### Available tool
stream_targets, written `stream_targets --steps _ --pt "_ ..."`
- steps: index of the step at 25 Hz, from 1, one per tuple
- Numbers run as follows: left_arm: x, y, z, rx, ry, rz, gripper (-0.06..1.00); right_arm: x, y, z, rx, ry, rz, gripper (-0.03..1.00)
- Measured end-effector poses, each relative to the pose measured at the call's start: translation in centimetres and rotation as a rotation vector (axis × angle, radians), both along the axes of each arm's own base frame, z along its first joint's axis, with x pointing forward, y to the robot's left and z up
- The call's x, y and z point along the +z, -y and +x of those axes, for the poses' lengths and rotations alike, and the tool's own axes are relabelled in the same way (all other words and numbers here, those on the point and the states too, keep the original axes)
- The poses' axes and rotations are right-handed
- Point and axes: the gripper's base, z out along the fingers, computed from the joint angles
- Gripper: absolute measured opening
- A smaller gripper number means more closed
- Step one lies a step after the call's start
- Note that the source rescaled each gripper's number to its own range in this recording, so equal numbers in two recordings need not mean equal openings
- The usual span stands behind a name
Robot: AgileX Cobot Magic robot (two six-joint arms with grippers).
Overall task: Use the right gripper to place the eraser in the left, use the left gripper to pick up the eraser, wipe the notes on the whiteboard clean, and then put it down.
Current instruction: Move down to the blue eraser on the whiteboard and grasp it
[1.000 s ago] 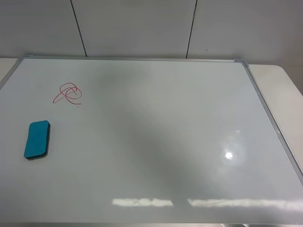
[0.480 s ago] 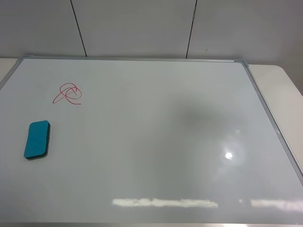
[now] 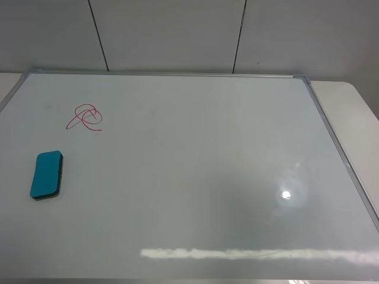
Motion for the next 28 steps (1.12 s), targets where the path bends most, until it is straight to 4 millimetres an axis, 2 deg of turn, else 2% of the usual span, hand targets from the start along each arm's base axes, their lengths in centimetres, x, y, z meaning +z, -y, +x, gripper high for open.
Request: stream_targets --steps 5,8,11,17,23,28 --pt "0.0 0.0 0.0 0.0 0.0 0.0 1.0 -3.2 -1.2 -2.5 0.082 0.004 0.047 0.99" --pt "0.0 0.0 0.0 0.0 0.0 0.0 1.0 -5.7 -1.5 -3.1 0.116 -0.023 0.035 0.99" --pt "0.0 0.0 0.0 0.0 0.0 0.0 1.0 -7.4 -1.5 -2.6 0.124 -0.108 0.039 0.99" --pt "0.0 0.0 0.0 0.0 0.0 0.0 1.0 -8.4 -1.5 -2.0 0.142 -0.14 0.028 0.99" --pt "0.0 0.0 0.0 0.0 0.0 0.0 1.0 -10.8 -0.9 -0.5 0.155 -0.207 -0.014 0.99" --pt "0.0 0.0 0.0 0.0 0.0 0.0 1.0 -10.9 -0.8 -0.4 0.162 -0.201 -0.02 0.99"
